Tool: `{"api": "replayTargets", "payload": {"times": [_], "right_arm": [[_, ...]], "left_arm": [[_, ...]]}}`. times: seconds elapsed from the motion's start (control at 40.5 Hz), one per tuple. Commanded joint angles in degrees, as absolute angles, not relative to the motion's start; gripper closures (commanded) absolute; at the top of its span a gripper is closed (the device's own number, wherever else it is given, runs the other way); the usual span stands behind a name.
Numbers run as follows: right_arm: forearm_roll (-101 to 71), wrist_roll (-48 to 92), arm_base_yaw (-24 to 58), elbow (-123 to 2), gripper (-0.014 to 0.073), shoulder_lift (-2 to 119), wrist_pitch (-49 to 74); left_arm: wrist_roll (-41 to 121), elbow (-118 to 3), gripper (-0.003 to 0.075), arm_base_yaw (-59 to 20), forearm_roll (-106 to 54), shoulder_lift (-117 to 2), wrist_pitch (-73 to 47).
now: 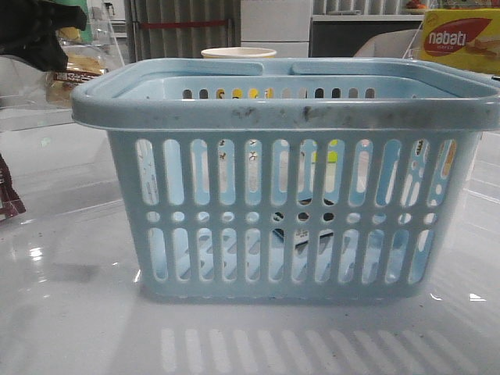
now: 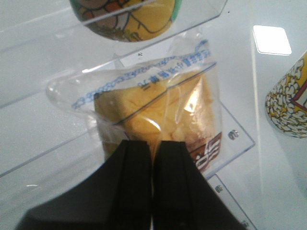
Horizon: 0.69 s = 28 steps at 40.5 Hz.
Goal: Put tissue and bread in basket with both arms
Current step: 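Lift the bagged bread with the left gripper and move it over the basket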
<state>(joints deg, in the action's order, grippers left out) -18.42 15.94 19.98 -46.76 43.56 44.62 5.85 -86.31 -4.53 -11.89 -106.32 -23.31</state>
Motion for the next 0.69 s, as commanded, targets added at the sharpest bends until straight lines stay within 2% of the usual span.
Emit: {"api": "replayTargets", "payload": {"times": [0.0,0.37,0.666], "right_arm": [[-18.79,16.63,20.06,-48.32,0.0043,43.22,41.22],[-18.79,16.63,20.06,-48.32,0.0043,43.22,41.22],[-18.79,16.63,20.06,-48.32,0.0043,43.22,41.22]], "left_arm": [[5.33,-88.46,0.0627,-4.71,-13.30,-100.35,-22.01],[5.82,-88.46,0.0627,-6.42,-14.02,-90.93,-31.30],[9.00,-88.46,0.0627,-15.54,-13.90,-83.68,-34.03]]}}
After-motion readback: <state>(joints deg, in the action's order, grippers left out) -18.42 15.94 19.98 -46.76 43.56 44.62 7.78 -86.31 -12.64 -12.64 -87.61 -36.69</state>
